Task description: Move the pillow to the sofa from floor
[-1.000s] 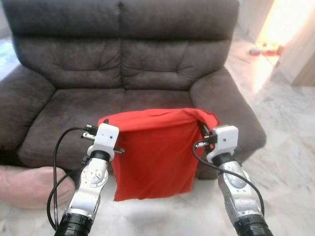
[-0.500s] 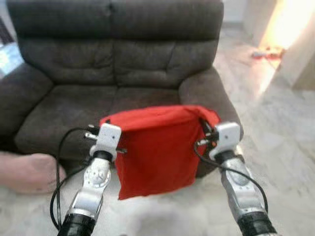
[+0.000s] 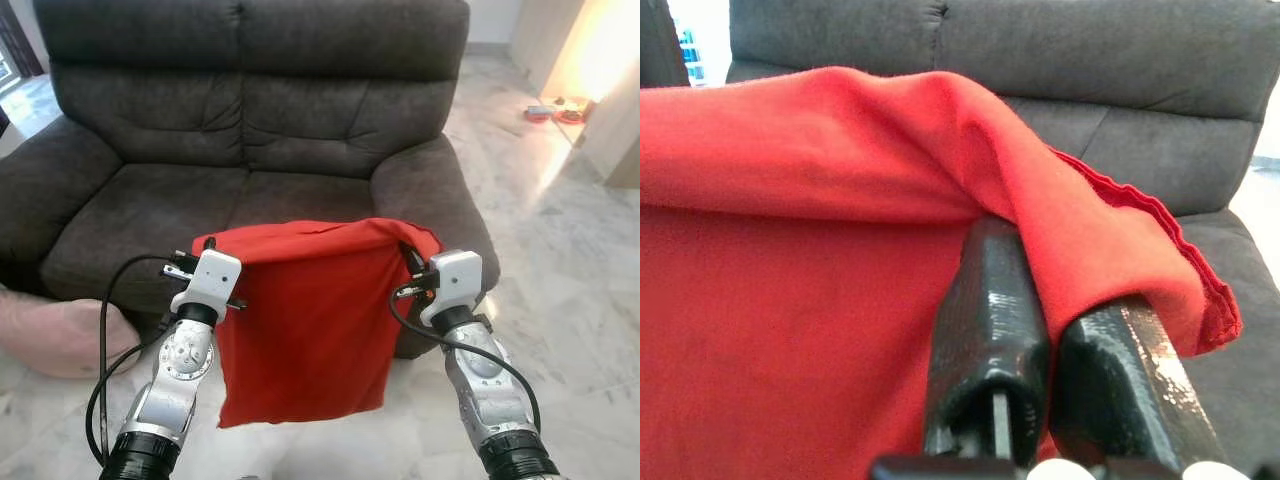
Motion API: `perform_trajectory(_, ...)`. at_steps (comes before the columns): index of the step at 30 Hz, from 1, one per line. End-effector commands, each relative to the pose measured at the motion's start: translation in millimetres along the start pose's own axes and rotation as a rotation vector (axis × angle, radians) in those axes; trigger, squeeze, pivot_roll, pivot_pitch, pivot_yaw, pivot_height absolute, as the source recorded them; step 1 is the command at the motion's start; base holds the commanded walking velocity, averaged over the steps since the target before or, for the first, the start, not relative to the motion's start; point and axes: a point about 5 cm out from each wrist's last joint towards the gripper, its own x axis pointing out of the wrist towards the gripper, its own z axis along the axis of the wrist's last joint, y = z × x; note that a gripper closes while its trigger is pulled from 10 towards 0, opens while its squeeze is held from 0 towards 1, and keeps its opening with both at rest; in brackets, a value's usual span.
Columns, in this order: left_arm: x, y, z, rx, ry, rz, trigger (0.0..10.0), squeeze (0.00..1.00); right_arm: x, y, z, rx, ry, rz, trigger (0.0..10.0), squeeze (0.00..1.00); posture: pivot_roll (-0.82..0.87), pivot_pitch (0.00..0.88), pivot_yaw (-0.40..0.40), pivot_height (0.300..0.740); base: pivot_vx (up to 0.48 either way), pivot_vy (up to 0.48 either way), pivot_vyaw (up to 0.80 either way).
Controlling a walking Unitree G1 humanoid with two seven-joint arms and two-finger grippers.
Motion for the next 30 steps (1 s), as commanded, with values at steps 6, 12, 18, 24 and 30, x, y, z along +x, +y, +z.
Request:
perform_trajectory(6,20.0,24.6,31,-0.097,-0.152,0.111,10.0,0.0,4.1,-7.5,17,-0.006,-0.078,-0.043,10.0,0.0,0.14,0.026,-0.023,0.74,0.0,0.0,0.0)
perform_trajectory(12,20.2,10.3,27,-0.19,-0.109,0.061,10.0,0.0,2.9,-7.8,18,-0.007,-0.08,-0.048,10.0,0.0,0.13,0.028,-0.022,0.74,0.0,0.0,0.0)
perform_trajectory(18,17.3,3.6,28,-0.198,-0.117,0.048,10.0,0.0,2.1,-8.5,18,-0.009,-0.079,-0.05,10.0,0.0,0.13,0.027,-0.024,0.74,0.0,0.0,0.0)
perform_trajectory(24,16.7,1.4,27,-0.214,-0.116,0.032,10.0,0.0,3.7,-11.2,18,-0.011,-0.066,-0.072,10.0,0.0,0.13,0.026,-0.024,0.74,0.0,0.0,0.0)
perform_trajectory(30,16.7,1.1,28,-0.215,-0.118,0.028,10.0,0.0,3.9,-9.7,17,-0.001,-0.062,-0.062,10.0,0.0,0.13,0.022,-0.023,0.74,0.0,0.0,-0.76)
